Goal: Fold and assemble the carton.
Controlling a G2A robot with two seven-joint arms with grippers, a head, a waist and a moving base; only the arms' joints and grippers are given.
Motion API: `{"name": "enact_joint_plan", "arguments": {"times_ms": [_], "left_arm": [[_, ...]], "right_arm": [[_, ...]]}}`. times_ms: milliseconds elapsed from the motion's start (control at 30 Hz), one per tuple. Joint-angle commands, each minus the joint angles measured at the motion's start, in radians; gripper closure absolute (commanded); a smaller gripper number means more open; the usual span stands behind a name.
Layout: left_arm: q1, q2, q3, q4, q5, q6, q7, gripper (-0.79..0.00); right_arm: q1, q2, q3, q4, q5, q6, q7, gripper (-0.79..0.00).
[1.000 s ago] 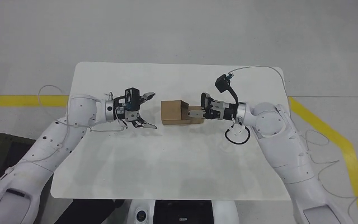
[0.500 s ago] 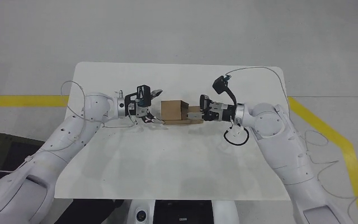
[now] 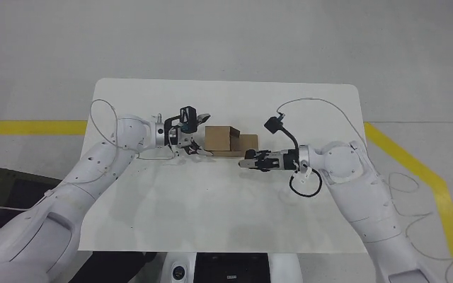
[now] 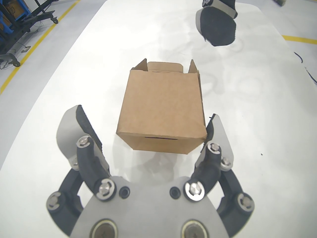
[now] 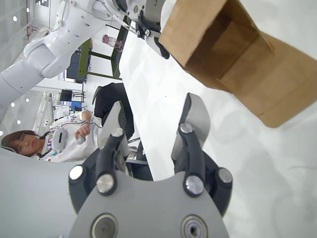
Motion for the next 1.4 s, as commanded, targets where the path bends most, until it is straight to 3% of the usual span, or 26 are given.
{"name": "enact_joint_plan", "arguments": {"times_ms": [0, 567, 1033, 1367], "left_arm": [[-0.002, -0.004, 0.000, 0.006, 0.005, -0.003, 0.006, -0.785], [-0.002, -0.025, -0.010, 0.029, 0.028, -0.038, 0.024, -0.785], [0.010, -0.028, -0.025, 0.019, 0.062, -0.046, 0.034, -0.785], [0.018, -0.031, -0.038, 0.014, 0.070, -0.057, 0.032, -0.785]], "right_arm": [[-0.008, 0.000, -0.008, 0.036, 0.010, -0.005, -0.012, 0.000], [0.137, -0.044, -0.148, 0.301, 0.033, -0.106, -0.141, 0.000], [0.185, -0.044, -0.156, 0.352, 0.021, -0.104, -0.142, 0.000], [0.251, -0.078, -0.233, 0.444, 0.053, -0.149, -0.172, 0.000]]}}
